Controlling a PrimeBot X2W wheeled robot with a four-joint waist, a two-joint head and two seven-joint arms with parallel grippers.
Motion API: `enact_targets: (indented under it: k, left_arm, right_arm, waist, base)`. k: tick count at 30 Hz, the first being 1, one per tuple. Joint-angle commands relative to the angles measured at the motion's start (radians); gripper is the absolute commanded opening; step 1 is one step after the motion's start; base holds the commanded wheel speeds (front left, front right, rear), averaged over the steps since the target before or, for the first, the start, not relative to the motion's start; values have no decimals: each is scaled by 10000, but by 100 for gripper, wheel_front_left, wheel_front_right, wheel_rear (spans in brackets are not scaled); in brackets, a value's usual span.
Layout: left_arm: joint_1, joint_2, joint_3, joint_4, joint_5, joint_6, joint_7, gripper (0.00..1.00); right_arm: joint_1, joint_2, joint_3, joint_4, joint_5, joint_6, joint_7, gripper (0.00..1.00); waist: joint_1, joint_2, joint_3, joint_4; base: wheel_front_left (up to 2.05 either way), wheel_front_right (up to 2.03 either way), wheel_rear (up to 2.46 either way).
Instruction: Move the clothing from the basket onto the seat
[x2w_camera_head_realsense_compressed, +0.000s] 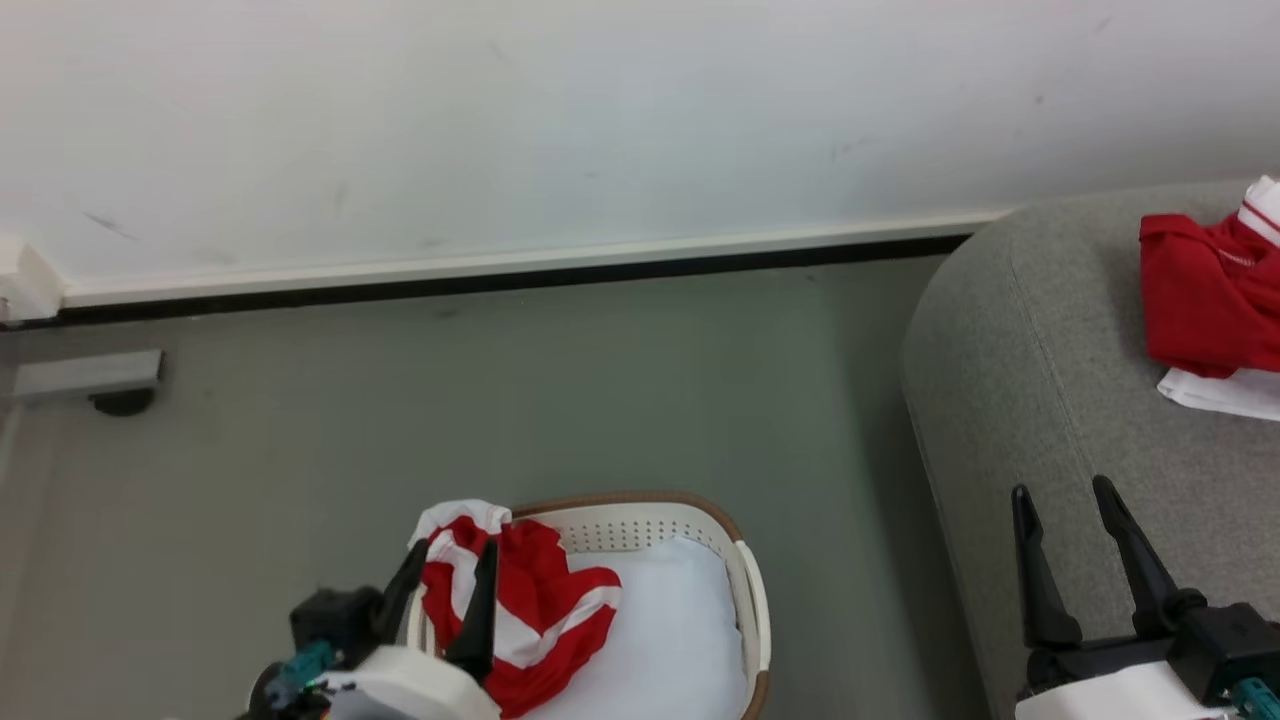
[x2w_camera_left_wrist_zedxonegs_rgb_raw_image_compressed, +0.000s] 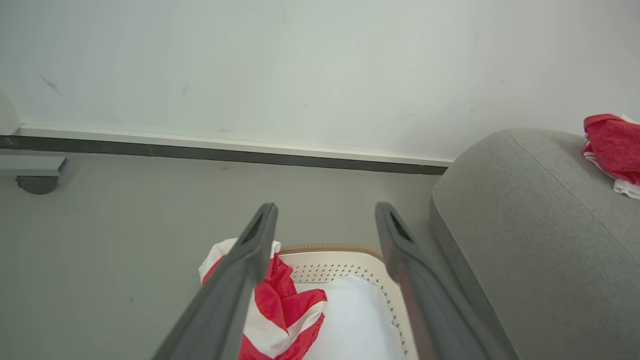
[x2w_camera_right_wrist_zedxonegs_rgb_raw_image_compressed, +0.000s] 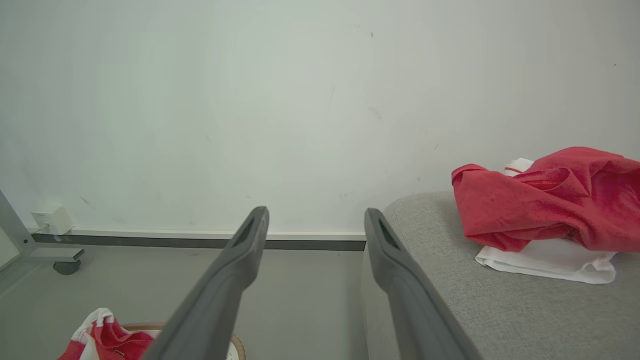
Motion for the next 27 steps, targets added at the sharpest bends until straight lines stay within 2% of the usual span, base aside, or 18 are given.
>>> enact_targets:
  k: [1,6,14,23,27]
  left_arm:
    - [-444,114,-23,254,107,46,101,100]
    - [-1849,270,-195,1581,370,138,828,100]
    - [-3751,418,-151,3742,405,576,1720,100]
    - [-4992,733,241,5758,346,1808,2093,100]
    - [-5455,949,445,6303,193,2170,1927,100]
  right_arm:
    - [-240,-9,53,-73,60,-25,9,100]
    - [-798,-9,357,-286,328,-25,9,100]
    - [-1557,-5,856,-549,738,-25,9,100]
    - [-1991,-5,1175,-762,1226,-25,9,100]
    - [-2138,-7,1248,-860,1423,-24,9,100]
  waist:
    - [-1,-1,615,-294]
    - [-1,-1,1578,-696]
    - [-1,-1,2860,-1351]
    - [-1,-1,3684,-1884]
    - [-1,-1,4095,-2013]
  base:
    - [0,0,0]
    - [0,0,0]
    - [0,0,0]
    - [0,0,0]
    - [0,0,0]
